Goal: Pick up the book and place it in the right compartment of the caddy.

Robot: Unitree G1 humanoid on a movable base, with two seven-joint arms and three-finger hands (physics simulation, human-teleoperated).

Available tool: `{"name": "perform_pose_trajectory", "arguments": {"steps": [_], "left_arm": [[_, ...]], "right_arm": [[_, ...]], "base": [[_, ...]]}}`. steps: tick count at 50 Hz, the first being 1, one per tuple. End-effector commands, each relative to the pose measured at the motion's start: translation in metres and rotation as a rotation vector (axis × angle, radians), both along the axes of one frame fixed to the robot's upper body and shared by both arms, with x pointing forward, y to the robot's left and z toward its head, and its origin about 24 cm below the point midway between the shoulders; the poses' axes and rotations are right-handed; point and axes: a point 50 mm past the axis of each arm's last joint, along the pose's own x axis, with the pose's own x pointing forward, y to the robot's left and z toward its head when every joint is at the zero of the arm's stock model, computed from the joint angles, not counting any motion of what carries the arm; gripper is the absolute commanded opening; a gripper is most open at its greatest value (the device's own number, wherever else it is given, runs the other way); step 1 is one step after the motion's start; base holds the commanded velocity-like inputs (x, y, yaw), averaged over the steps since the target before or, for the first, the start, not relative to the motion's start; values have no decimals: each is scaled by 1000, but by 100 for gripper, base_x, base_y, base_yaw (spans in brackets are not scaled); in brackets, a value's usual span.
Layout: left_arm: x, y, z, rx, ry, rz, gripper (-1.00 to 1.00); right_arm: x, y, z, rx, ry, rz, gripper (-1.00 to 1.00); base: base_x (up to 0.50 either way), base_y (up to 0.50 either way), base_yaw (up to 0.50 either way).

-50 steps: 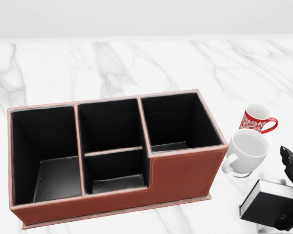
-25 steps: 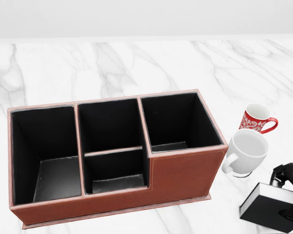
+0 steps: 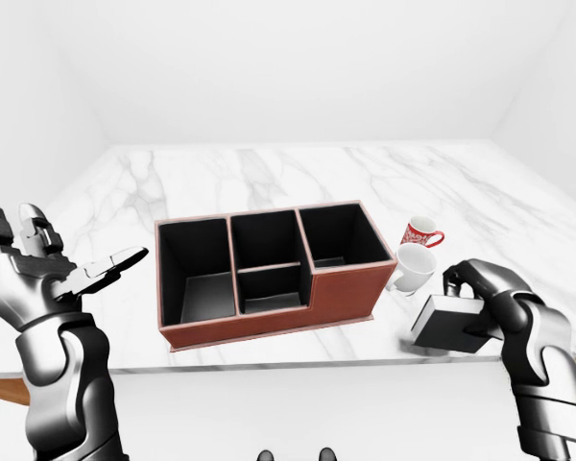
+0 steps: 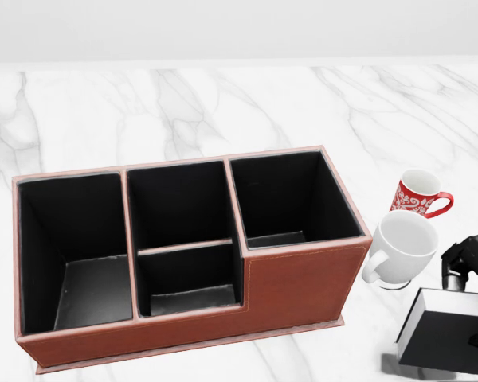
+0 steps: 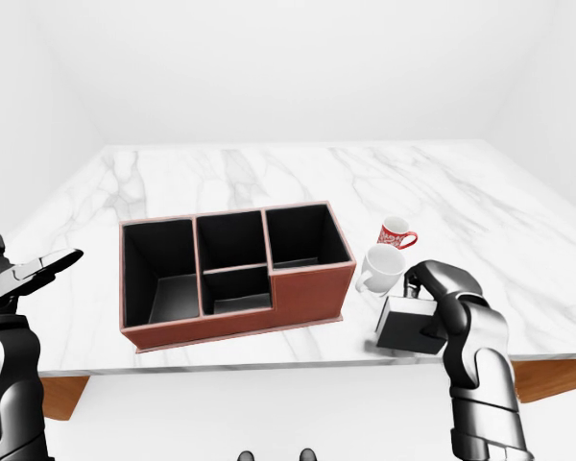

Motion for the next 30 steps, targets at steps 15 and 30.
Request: {"name": "perform_pose_trajectory", "arguments": {"steps": [15,30], "left_arm": [[-1,0,3,6,-11,3,100],[1,0,1,7,-1,1,100]], "right_arm": [[-1,31,210,-472,-603,15,-100],[70,96,273,-367,-638,174,-100]], "base": [[0,0,0],[0,0,0]]}}
